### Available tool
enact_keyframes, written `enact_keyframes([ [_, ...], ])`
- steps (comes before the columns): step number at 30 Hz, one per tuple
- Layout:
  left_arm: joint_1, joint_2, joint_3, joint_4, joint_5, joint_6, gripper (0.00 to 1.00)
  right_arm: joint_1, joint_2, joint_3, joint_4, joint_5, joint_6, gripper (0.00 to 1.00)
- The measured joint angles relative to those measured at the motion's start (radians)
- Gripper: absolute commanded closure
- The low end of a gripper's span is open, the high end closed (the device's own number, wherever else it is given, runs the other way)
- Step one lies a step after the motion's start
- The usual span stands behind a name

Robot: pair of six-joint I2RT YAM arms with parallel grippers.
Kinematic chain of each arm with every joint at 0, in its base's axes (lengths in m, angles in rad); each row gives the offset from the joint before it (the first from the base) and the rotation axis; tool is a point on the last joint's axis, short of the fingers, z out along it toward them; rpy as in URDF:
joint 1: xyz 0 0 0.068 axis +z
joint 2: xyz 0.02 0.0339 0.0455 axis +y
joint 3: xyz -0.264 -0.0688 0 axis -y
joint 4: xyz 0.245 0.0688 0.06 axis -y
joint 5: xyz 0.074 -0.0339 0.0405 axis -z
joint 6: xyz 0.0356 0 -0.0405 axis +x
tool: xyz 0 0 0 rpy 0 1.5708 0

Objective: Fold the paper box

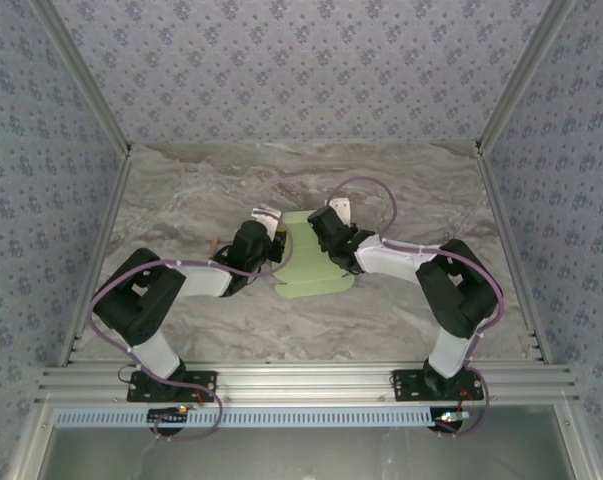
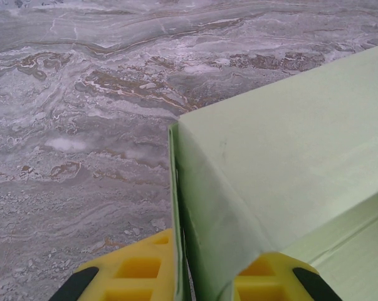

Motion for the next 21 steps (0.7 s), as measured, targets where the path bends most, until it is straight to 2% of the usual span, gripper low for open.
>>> enact_keyframes([
  [8, 0.000, 0.000, 0.002, -0.022, -0.004, 0.000, 0.85, -0.001, -0.055, -0.031, 0.002, -0.083, -0.053, 0.46],
  [16, 0.000, 0.000, 0.013, -0.037, -0.012, -0.015, 0.85, 0.001, -0.138, -0.071, -0.010, -0.195, -0.093, 0.32],
  [21, -0.002, 0.000, 0.026, -0.072, -0.024, -0.021, 0.85, 0.020, -0.207, -0.085, -0.053, -0.245, -0.117, 0.29],
])
